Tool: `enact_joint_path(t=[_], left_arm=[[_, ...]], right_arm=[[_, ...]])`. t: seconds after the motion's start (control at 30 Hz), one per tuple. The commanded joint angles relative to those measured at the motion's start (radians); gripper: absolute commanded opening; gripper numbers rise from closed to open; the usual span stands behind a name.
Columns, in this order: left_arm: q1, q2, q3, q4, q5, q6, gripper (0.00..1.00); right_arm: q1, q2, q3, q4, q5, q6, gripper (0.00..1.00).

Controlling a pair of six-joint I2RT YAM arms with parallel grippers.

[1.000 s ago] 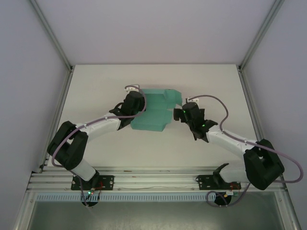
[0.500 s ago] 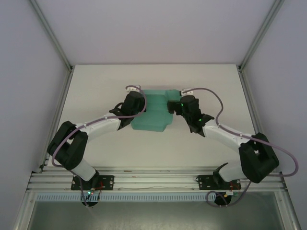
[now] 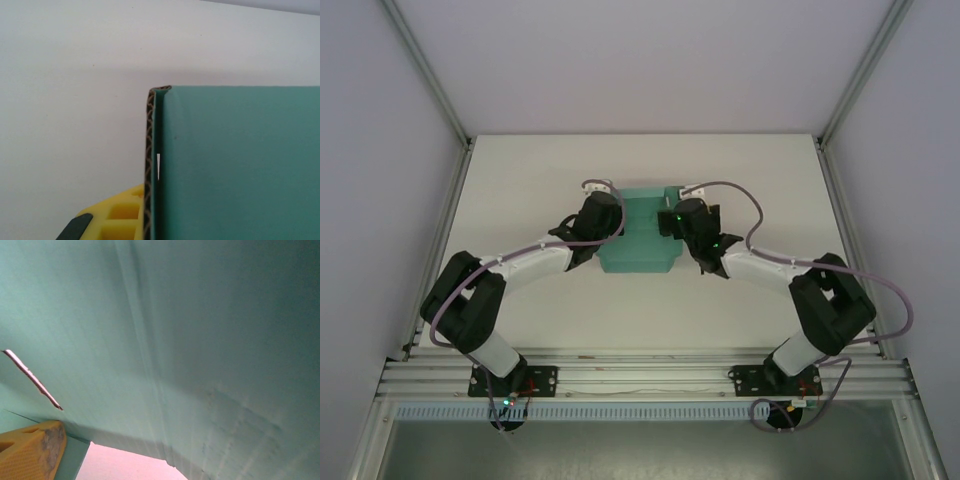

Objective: Assemble paper box

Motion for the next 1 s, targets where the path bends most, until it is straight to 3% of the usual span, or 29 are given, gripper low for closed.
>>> enact_joint_path(t=[0.0,0.27,0.43,0.57,0.63,0.97], left_arm=[[-0.007,-0.002,0.043,-0.018,-0.023,-0.011,0.0],[-0.001,0.001,0.042,-0.01,-0.029,0.025,0.0],[-0.001,-0.007,0.032,0.013,0.002,0.043,0.0],[-0.001,-0.018,0.027,0.018,0.024,0.052,0.0],[-0.001,-0.023,0.023,0.021,0.04,0.056,0.0],[-0.001,-0.026,0.021,0.026,0.082,0.064,0.0]], right_arm=[[-0.002,-0.1,-0.023,-0.035,0.068,0.025,1.0],[-0.018,-0.55,-0.169,-0.222,-0.064,0.042,1.0],[-0.158,-0.702,-0.18,-0.295,-0.157,0.09,0.96],[-0.304,-0.664,-0.147,-0.352,-0.314,0.092,0.91],[-0.352,-0.607,-0.117,-0.366,-0.422,0.062,0.84],[-0.371,-0.346,0.01,-0.357,-0.874,-0.105,0.67]])
